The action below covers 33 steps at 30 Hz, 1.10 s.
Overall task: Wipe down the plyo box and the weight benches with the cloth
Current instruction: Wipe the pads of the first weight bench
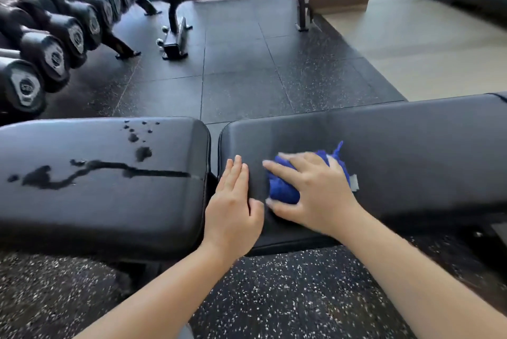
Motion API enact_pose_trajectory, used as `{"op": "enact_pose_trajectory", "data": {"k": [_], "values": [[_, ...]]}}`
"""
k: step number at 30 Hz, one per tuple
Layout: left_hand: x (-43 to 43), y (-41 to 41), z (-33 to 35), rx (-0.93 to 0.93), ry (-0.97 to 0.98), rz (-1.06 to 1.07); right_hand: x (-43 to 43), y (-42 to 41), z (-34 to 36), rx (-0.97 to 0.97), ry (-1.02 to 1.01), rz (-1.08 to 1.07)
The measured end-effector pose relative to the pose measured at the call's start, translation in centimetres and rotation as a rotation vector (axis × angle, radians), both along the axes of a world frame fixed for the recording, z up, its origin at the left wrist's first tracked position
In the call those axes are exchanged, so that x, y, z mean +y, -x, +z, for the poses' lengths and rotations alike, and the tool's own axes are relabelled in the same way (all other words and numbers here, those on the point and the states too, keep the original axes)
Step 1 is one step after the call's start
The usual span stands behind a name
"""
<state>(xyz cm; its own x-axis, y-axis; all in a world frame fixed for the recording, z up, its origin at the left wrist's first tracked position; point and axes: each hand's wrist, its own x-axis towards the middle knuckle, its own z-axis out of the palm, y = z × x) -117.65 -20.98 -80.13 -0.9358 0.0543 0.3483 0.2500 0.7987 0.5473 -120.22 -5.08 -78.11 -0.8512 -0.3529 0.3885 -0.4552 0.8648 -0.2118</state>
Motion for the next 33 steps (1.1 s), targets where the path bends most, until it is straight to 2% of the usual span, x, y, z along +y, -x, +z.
{"op": "enact_pose_trajectory", "data": {"k": [3,6,10,13,18,22,25,30,33], "values": [[0.1,-0.2,0.0,-0.02,-0.026,0.002,0.3,-1.9,-0.2,0.027,0.023,0.04],[0.2,0.0,0.0,-0.015,-0.043,0.009,-0.4,0.9,0.2,0.024,0.035,0.025],[0.1,0.2,-0.3,0.004,-0.062,0.019,-3.1,8.5,1.6,-0.2,-0.131,-0.056],[0.2,0.4,-0.3,0.005,-0.07,0.016,-4.5,12.5,1.8,-0.241,-0.177,-0.093],[0.3,0.2,0.2,0.008,-0.064,0.045,-4.0,9.3,1.4,-0.192,-0.176,-0.08],[0.2,-0.8,1.4,-0.059,0.074,0.079,-3.8,2.8,0.8,-0.109,-0.087,-0.046],[-1.6,-2.0,2.4,-0.034,0.262,-0.029,-4.0,-0.3,-0.2,0.018,-0.066,-0.05],[-8.4,-3.3,3.5,0.097,0.651,-0.127,-4.9,0.6,0.0,0.046,-0.033,-0.018],[-9.0,-3.3,3.8,0.064,0.658,-0.04,-6.6,3.3,0.6,-0.031,-0.086,-0.026]]}}
